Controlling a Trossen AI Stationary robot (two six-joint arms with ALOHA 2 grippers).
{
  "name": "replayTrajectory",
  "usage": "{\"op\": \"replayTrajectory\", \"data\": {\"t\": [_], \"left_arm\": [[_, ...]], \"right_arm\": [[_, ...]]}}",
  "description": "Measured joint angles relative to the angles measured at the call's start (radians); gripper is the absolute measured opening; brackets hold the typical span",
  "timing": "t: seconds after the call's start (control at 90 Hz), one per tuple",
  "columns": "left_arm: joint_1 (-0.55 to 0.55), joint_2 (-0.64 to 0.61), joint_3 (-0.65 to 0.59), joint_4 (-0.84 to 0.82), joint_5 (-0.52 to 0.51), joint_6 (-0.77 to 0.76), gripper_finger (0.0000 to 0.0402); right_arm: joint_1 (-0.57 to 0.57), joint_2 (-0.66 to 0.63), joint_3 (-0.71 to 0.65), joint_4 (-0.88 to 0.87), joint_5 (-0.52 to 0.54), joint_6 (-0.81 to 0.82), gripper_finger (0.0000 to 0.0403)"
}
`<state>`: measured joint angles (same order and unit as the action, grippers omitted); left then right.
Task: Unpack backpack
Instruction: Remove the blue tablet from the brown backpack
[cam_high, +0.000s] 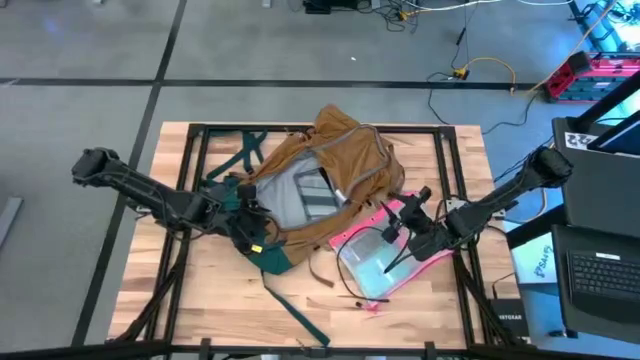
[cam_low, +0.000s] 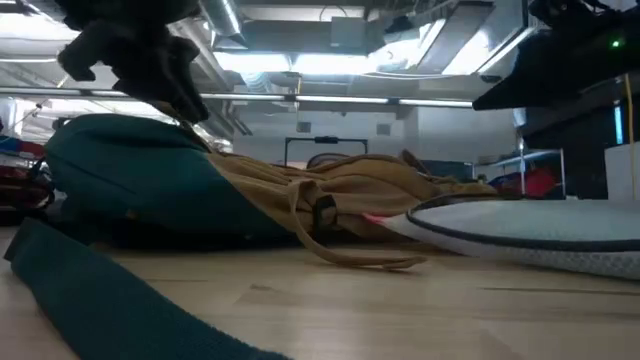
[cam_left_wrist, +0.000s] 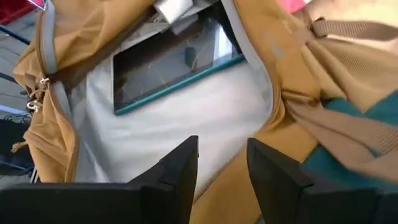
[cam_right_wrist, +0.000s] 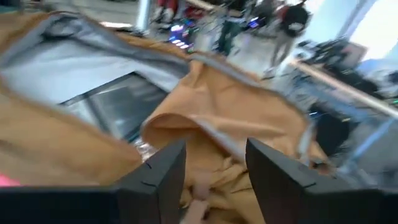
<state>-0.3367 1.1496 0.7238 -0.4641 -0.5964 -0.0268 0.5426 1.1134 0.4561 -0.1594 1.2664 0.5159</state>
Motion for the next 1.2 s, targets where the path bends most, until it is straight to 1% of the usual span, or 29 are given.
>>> {"op": "replayTrajectory", "data": {"t": [0.1,0.211,0.322,0.422,0.678,0.8,0.856,0.978,1.089,1.2], "left_arm": [[0.000,0.000,0.000,0.013,-0.003,0.007,0.0123],[0.004,0.005,0.000,0.045,-0.013,0.016,0.0123],[0.014,0.013,0.000,0.105,-0.018,0.081,0.0123],[0.034,0.027,0.000,0.184,-0.017,0.184,0.0123],[0.114,0.090,0.000,0.358,-0.011,0.510,0.0123],[0.170,0.143,0.000,0.402,-0.007,0.593,0.0123],[0.201,0.172,0.000,0.416,0.018,0.624,0.0125],[0.262,0.244,0.000,0.460,0.057,0.673,0.0146],[0.302,0.296,0.003,0.510,0.061,0.732,0.0178],[0.332,0.328,0.025,0.510,0.062,0.776,0.0213]], "right_arm": [[0.000,0.039,0.000,0.012,0.042,0.002,0.0154],[0.000,0.091,0.000,0.065,0.043,0.003,0.0154],[0.000,0.148,0.000,0.121,0.043,0.003,0.0154],[0.000,0.199,0.000,0.171,0.052,0.002,0.0154],[-0.001,0.311,0.000,0.290,0.067,0.002,0.0154],[-0.007,0.331,0.001,0.309,0.104,0.001,0.0154],[-0.009,0.331,0.001,0.311,0.114,0.001,0.0154],[-0.030,0.331,0.001,0.320,0.117,-0.014,0.0154],[-0.047,0.331,0.001,0.318,0.099,-0.016,0.0154],[-0.055,0.331,0.001,0.317,0.086,-0.024,0.0154]]}}
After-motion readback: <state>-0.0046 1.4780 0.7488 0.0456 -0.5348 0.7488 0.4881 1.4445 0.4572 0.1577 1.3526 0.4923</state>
